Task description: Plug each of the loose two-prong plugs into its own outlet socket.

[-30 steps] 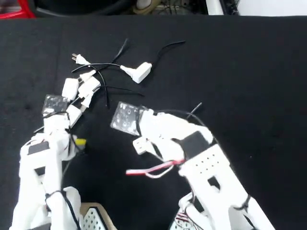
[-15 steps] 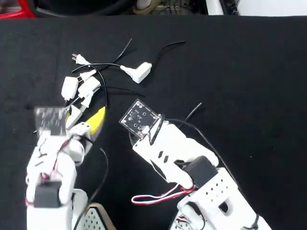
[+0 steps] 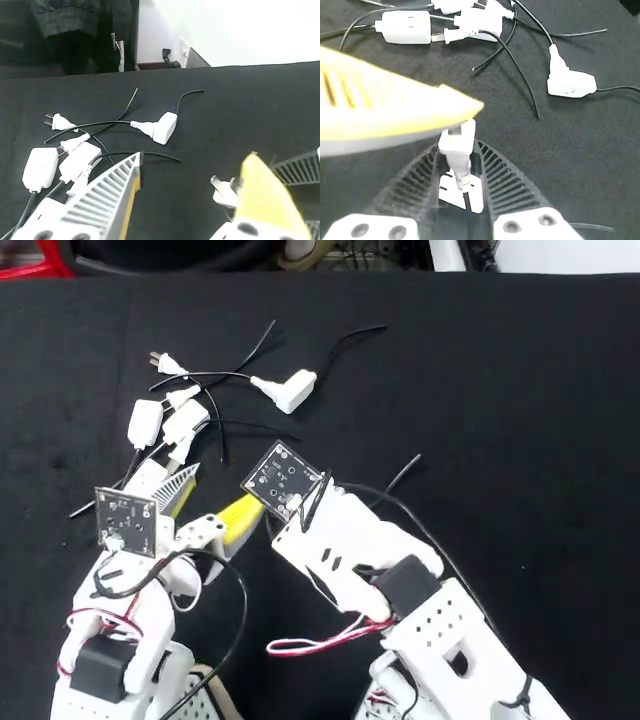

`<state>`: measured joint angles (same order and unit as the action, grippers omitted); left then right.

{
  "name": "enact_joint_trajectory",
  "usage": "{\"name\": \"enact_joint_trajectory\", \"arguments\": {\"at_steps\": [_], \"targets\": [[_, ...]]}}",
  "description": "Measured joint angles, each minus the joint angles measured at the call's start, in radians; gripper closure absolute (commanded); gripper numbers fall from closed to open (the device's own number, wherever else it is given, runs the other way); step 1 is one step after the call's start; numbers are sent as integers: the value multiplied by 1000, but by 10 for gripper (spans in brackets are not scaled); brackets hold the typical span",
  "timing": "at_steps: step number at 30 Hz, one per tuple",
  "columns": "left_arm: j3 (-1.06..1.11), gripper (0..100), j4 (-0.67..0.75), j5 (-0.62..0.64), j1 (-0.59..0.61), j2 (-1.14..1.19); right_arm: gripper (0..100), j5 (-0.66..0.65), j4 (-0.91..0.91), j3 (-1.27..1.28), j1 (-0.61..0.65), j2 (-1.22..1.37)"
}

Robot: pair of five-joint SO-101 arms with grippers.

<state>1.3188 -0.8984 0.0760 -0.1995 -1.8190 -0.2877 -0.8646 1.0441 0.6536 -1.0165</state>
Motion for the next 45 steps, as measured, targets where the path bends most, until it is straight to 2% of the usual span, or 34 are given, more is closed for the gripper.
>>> {"name": "enact_joint_trajectory", "arguments": {"at_steps": [5, 11, 17, 25, 38, 41, 45], "targets": [[2, 743, 2, 0, -3, 0, 986, 0, 3, 0, 0, 0], [135, 743, 129, 2, -3, -5, 986, 0, 3, 0, 32, 0], [183, 745, 160, 3, -2, -5, 986, 18, 2, 3, 31, 2], [236, 747, 169, -92, 0, -5, 986, 18, -28, 5, 31, 2], [270, 745, 167, -101, 0, -5, 986, 23, -120, -112, 32, 2], [273, 747, 164, -106, -26, -5, 986, 38, -130, -127, 32, 5], [276, 747, 112, -173, -78, -3, 986, 41, -135, -129, 31, 11]]}}
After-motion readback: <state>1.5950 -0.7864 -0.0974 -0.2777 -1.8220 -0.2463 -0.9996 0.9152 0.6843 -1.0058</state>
